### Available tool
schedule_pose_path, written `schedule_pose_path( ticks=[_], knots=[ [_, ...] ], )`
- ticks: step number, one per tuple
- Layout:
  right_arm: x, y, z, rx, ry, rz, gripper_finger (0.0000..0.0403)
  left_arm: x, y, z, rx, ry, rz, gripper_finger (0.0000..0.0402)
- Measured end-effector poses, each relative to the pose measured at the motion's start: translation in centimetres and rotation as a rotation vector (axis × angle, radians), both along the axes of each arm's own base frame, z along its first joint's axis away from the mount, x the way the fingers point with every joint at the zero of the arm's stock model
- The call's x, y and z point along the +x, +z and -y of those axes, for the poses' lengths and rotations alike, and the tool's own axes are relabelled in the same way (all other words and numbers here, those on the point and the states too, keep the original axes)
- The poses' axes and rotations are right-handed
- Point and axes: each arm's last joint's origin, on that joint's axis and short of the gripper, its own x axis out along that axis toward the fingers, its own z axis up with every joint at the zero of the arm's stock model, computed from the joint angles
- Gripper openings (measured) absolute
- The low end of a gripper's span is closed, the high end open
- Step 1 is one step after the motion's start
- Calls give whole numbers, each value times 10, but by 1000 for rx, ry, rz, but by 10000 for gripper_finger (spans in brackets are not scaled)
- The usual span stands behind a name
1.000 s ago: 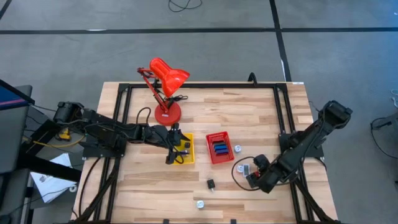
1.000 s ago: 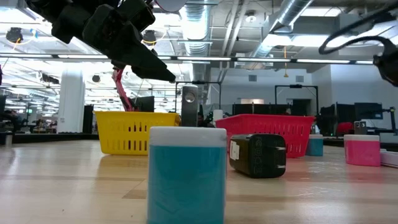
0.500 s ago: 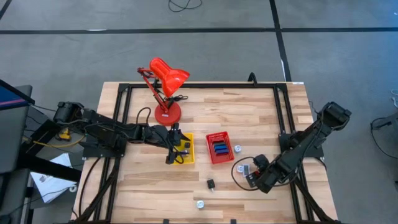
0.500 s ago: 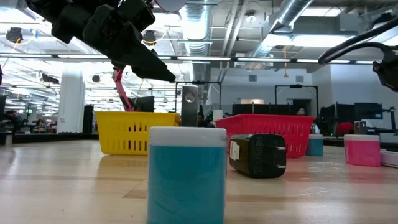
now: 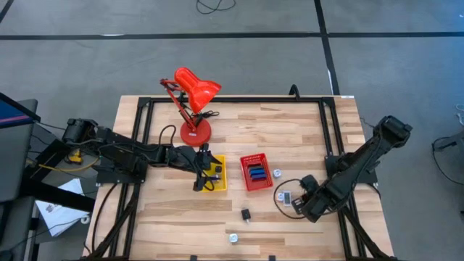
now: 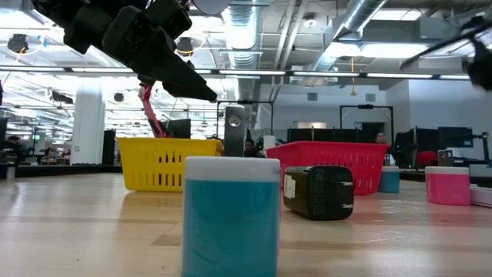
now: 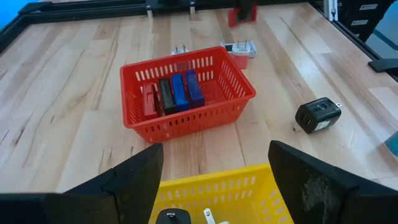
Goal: Pick & Place Office items
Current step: Put the red digital timer into the red bin
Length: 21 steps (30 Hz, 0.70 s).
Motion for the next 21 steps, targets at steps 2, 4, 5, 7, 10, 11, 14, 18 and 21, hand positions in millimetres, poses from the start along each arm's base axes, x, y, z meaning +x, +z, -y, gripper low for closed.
schedule_pose_path(
  ticks=[2,4,5,7,10,11,14,18,21],
  knots=[
    [-2,20,4,-80,8,-28,43,0,0,0,0,0,-1,287],
    [0,42,11,-205,44,-3,44,0,0,0,0,-1,-1,287],
    [5,53,14,-268,77,33,44,0,0,0,0,-1,-1,287],
    [17,69,21,-391,173,107,42,0,0,0,0,-1,-1,287],
    [45,82,33,-511,366,187,42,0,0,0,-1,-3,-5,287],
    [55,84,38,-534,436,199,42,0,0,0,-1,-3,-5,287],
    [87,82,51,-578,627,239,42,0,0,0,-1,-3,-5,287],
    [114,73,65,-576,837,246,42,0,0,0,-3,-2,-4,287],
    [128,65,70,-523,929,264,42,0,0,0,-3,-1,-4,287]
  ],
)
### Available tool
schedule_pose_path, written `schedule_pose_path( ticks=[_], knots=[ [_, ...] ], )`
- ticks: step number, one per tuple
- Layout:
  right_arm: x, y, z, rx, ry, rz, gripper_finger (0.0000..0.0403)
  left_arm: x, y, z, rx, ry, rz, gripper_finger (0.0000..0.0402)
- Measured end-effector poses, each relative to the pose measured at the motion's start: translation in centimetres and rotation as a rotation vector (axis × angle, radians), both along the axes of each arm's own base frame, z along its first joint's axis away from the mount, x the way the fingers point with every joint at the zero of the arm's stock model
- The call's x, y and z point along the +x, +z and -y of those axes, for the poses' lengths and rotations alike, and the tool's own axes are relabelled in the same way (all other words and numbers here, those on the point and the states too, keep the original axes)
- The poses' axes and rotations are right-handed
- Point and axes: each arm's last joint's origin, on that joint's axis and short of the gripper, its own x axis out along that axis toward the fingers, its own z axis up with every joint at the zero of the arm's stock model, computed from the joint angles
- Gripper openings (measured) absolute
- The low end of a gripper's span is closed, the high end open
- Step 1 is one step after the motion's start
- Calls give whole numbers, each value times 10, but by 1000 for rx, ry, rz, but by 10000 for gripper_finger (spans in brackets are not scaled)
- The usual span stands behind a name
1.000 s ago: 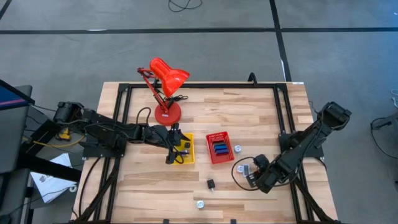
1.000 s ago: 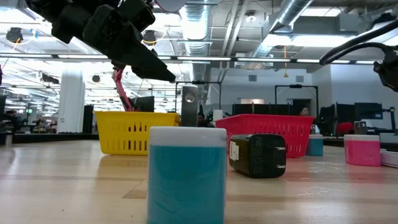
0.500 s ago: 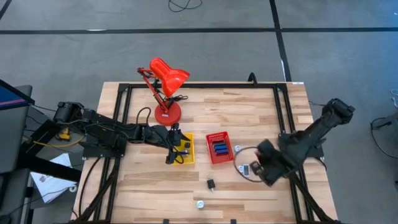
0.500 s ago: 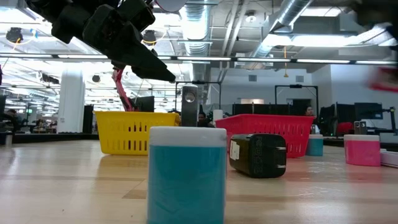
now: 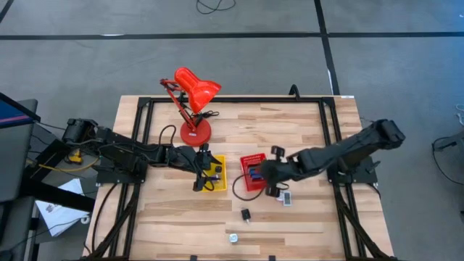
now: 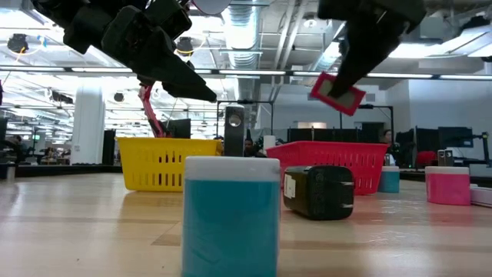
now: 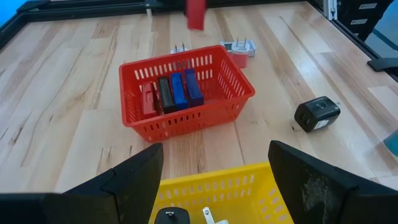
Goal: Pick & Place Office items
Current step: Put the red digital timer into the red bin
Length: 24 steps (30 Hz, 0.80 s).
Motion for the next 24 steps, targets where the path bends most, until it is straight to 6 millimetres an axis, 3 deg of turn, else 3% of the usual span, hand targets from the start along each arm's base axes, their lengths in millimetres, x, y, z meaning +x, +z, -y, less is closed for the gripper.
schedule_pose_path(
  ticks=[6,24],
  knots=[
    [20,-15,2,48,136,-7,42,0,0,0,0,1,3,287],
    [35,-54,-1,59,237,-146,45,1,2,0,-1,3,27,287]
  ],
)
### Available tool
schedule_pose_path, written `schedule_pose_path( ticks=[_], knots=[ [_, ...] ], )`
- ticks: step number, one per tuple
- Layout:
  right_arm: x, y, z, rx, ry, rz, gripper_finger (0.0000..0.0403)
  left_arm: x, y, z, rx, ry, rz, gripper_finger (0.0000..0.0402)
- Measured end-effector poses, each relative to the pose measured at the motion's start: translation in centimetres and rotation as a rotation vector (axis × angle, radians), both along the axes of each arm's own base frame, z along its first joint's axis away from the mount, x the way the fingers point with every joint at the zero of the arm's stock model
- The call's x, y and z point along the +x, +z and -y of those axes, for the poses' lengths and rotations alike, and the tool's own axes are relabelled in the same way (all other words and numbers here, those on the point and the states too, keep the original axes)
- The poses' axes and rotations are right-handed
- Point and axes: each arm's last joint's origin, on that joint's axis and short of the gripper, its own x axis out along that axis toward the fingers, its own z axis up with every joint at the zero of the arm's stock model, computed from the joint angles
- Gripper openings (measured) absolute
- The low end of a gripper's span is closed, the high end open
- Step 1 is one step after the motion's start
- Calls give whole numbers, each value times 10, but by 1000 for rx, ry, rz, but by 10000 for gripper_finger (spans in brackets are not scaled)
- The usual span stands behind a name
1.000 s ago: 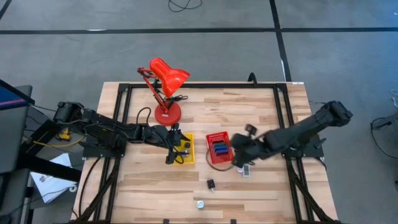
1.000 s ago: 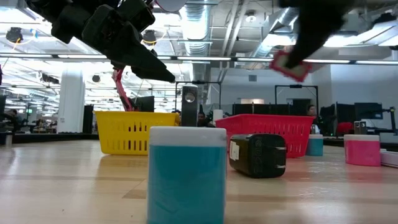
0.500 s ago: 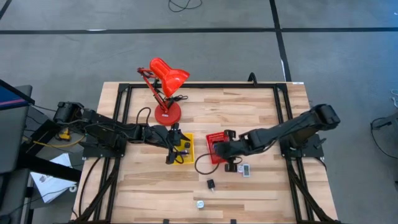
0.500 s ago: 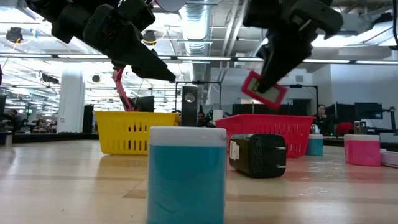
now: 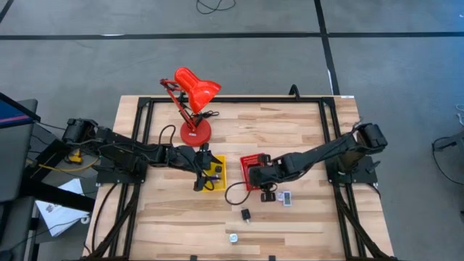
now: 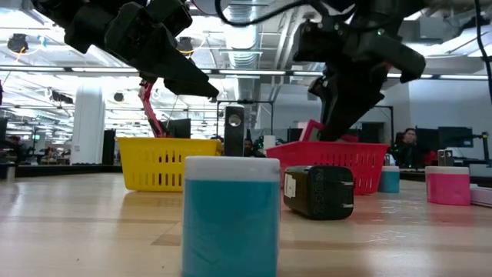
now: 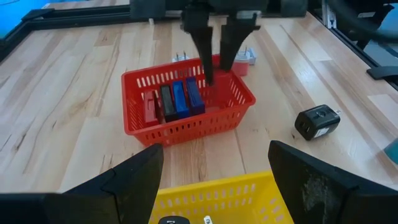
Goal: Pick & Place Office items
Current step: Put the red digital timer into the red bin, then put the top light blue charger adapter into the yellow bin
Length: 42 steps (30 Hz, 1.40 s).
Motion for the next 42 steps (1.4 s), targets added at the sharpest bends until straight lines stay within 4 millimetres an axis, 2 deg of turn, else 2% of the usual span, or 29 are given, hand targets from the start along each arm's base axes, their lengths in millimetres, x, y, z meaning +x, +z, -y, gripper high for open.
schedule_pose_path(
  ticks=[7,13,25,33,36,42],
  knots=[
    [0,-6,1,-9,3,-36,45,0,0,0,0,0,0,287],
    [2,-21,0,-14,16,-98,45,1,1,0,2,-2,14,287],
    [2,-20,0,-12,22,-96,80,1,2,0,4,-4,18,287],
    [2,-20,0,-10,23,-95,86,1,2,0,2,-7,19,287],
    [-2,-11,1,-4,18,-81,87,1,3,0,-6,-4,34,287],
    [-27,35,4,72,-70,29,87,3,8,0,-14,-2,86,287]
  ],
)
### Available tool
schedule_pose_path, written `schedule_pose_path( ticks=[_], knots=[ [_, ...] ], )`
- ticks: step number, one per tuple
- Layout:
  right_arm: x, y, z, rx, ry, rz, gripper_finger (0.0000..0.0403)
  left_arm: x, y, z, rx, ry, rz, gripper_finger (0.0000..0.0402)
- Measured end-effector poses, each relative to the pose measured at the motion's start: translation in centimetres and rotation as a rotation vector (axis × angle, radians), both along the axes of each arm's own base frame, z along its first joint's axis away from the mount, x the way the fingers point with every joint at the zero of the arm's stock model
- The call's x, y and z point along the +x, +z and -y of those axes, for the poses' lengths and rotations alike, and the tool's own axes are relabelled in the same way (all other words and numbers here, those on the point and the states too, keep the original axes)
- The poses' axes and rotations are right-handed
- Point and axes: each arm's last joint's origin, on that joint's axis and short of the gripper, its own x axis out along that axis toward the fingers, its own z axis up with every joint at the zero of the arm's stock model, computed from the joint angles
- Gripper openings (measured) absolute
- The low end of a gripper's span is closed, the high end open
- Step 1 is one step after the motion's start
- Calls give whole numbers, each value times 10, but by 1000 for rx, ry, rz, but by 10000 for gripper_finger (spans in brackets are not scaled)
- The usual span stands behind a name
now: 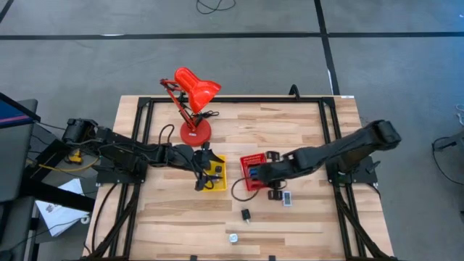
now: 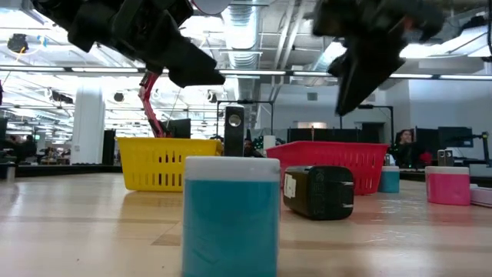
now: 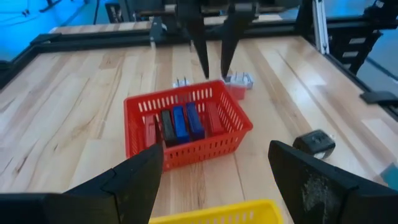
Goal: Pick & Place Office items
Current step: Put the top light blue charger adapter into the yellow bin
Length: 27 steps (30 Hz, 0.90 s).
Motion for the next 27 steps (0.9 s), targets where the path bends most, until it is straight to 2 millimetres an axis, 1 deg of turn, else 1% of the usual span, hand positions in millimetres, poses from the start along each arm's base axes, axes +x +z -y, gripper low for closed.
schedule_pose_path(
  ticks=[2,4,9,12,16,20,23,27],
  knots=[
    [-13,8,1,28,-33,19,87,0,1,0,-2,-1,11,287],
    [-26,7,1,55,-72,26,87,0,2,1,-3,-3,17,287],
    [-58,-10,12,64,-262,22,93,1,2,1,-3,-2,19,287],
    [-72,-19,19,79,-331,12,121,1,3,1,-4,-2,28,287],
    [-81,-26,25,76,-335,22,192,1,3,1,-3,2,30,287],
    [-81,-31,30,19,-281,78,258,1,3,1,-3,2,30,287],
    [-82,-37,30,-22,-219,83,284,1,3,1,-3,2,34,287],
    [-86,-42,32,-41,-212,41,298,1,3,1,-4,1,34,287]
  ],
)
